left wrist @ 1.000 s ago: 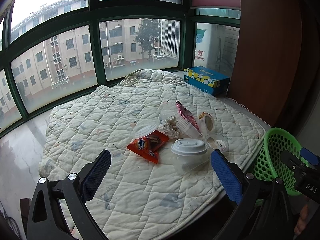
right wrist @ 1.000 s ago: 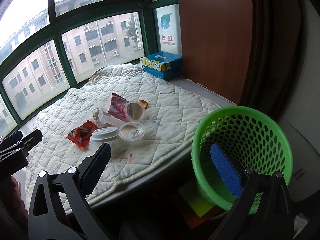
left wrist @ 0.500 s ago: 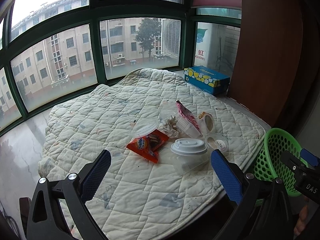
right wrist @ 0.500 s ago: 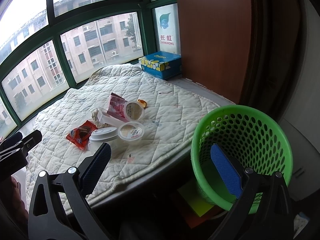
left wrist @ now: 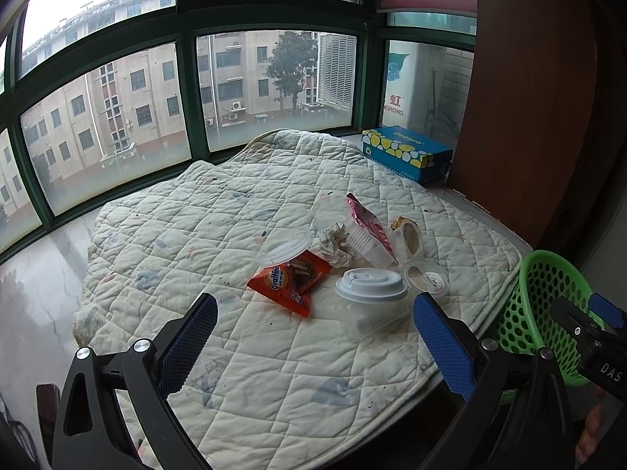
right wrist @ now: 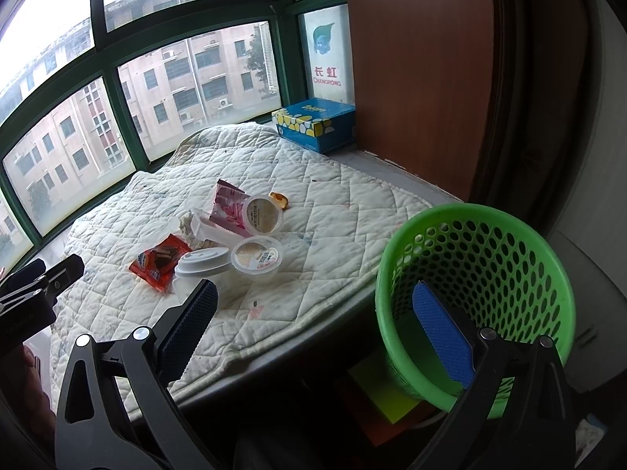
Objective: Collect trash
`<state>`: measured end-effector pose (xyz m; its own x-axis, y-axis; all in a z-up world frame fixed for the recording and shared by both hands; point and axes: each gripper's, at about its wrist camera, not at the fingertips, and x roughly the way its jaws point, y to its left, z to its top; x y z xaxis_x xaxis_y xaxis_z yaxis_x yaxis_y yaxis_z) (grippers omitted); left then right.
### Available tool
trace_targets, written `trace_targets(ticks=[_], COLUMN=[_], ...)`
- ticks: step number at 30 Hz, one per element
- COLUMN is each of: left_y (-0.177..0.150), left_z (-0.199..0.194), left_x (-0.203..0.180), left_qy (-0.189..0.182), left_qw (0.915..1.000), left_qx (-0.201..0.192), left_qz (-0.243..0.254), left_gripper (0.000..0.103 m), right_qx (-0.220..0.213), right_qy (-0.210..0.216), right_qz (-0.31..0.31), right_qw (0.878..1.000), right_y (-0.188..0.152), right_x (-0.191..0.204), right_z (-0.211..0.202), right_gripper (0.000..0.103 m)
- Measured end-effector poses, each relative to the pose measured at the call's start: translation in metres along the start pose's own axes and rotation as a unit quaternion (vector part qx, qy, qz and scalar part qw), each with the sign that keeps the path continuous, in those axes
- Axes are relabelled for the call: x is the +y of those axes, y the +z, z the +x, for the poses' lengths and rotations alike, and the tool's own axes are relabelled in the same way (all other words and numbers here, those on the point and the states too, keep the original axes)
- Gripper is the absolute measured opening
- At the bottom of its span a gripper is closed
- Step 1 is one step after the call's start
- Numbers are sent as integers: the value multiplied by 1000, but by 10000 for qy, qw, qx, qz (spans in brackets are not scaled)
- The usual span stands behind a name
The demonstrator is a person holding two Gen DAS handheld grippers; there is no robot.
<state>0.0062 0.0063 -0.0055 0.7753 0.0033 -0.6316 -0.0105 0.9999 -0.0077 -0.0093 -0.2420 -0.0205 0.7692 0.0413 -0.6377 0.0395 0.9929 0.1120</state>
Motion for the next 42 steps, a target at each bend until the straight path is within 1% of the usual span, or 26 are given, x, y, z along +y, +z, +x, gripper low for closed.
trace_targets(ticks=[23, 31, 36, 42], left_y=[5, 9, 12, 17], left_z=[8, 16, 24, 33], left_x=[12, 23, 35, 51], left_qy=[49, 176, 275, 454], left_qw=[9998, 9994, 9987, 9974], left_qx=[112, 171, 250, 289], left_qz=[-137, -247, -345, -475], left_gripper=[97, 97, 97, 97], right_qx=[64, 115, 226, 366], right_qy=[80, 145, 222, 425], right_qz=[-51, -166, -278, -406], right_qw=[9999, 9997, 9991, 9976], right_y=[2, 6, 8, 9], right_x=[5, 9, 14, 22], right_z=[11, 23, 37, 57], right_gripper=[98, 98, 98, 98])
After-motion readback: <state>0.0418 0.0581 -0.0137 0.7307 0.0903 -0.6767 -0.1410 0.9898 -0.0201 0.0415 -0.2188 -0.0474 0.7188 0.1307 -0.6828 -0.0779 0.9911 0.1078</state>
